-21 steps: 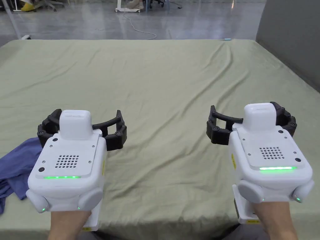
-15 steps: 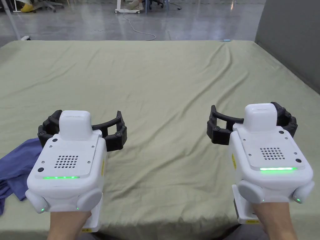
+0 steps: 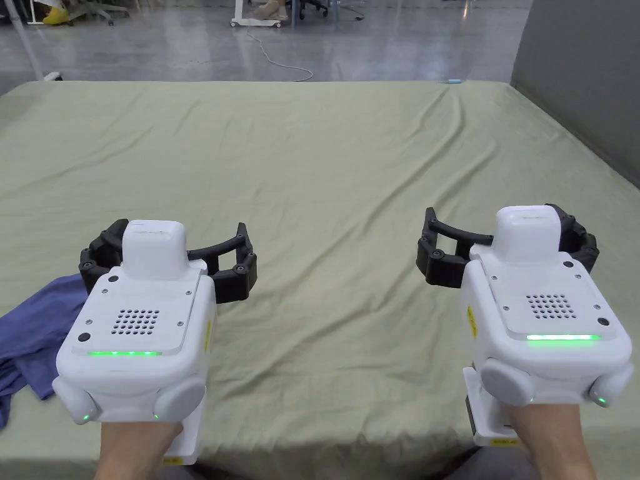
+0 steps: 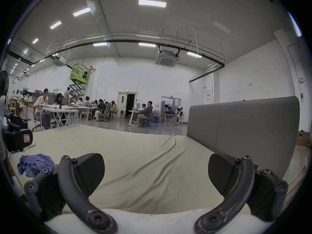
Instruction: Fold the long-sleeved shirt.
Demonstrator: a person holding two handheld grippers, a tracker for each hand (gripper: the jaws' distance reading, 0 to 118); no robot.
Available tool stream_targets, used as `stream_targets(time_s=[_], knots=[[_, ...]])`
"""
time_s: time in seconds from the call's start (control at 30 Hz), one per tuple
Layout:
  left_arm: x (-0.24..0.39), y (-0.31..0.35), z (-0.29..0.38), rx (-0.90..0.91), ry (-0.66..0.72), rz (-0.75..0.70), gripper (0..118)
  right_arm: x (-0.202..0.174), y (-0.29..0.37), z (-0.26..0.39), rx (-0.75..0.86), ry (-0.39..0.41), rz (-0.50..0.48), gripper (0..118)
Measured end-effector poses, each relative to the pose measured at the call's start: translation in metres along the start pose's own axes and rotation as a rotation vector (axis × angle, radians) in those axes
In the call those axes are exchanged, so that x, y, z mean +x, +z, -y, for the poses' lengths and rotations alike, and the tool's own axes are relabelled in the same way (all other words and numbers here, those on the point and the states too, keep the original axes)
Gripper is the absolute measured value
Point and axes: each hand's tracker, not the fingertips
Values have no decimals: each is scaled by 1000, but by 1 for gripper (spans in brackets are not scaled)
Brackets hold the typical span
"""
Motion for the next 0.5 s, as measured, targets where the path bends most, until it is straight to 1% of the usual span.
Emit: stream_targets(time_s=[0.5], knots=[[0,-1,1,-1,2,-3,118,0,-2,0,-2,1,4,118]])
